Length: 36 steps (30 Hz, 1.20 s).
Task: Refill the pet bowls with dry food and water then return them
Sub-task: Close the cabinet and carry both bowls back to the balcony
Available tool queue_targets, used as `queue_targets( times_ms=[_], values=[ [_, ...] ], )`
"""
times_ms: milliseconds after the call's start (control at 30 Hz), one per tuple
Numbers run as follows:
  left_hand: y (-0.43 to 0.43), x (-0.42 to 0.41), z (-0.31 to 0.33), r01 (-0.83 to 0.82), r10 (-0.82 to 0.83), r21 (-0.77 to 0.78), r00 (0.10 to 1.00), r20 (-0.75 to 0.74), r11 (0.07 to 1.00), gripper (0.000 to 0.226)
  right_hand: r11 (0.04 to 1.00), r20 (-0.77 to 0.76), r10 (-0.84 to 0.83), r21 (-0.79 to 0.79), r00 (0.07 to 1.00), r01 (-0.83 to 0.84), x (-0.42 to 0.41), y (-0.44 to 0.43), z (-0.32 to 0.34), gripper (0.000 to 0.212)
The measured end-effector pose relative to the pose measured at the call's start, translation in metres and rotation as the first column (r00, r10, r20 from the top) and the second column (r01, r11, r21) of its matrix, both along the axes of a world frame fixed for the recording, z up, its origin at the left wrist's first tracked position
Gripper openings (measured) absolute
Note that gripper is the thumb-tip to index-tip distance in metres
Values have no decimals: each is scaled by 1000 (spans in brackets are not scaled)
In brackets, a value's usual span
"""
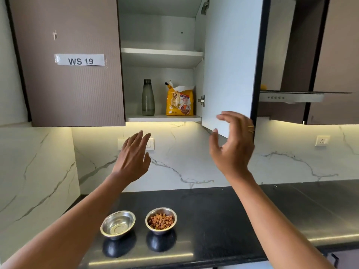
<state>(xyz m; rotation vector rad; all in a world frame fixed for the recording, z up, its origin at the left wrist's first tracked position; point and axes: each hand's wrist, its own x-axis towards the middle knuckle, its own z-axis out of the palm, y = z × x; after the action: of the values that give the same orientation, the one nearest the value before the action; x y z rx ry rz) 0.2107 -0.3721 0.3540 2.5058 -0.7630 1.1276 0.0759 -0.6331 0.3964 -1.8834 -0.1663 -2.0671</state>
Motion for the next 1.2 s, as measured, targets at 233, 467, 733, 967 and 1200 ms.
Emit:
queue_targets(
  times_ms=[233, 467, 733, 967, 1200],
  values=[
    [7, -17, 11, 3, -2, -19, 999, 33, 1000, 67, 942, -126, -165, 273, 978, 194, 1, -23, 1, 61],
    [19, -20, 21, -14, 15, -30, 999, 49, 999, 67, 919, -156, -121, 357, 980, 170, 6, -29, -7, 53],
    [42, -13, 32, -94, 95, -34, 995, 24, 995, 68, 977, -114, -14, 208, 993, 38, 12, -11, -17, 60],
    [51, -11, 43, -100, 103, -48, 993, 63, 994, 66, 985, -172, 146, 116, 974, -127, 42, 34, -26, 54],
    [70, 4, 59, -134, 138, -60, 987, 85, 989, 64, 991, -242, 92, -74, 966, -113, 93, 91, -31, 71]
  ],
)
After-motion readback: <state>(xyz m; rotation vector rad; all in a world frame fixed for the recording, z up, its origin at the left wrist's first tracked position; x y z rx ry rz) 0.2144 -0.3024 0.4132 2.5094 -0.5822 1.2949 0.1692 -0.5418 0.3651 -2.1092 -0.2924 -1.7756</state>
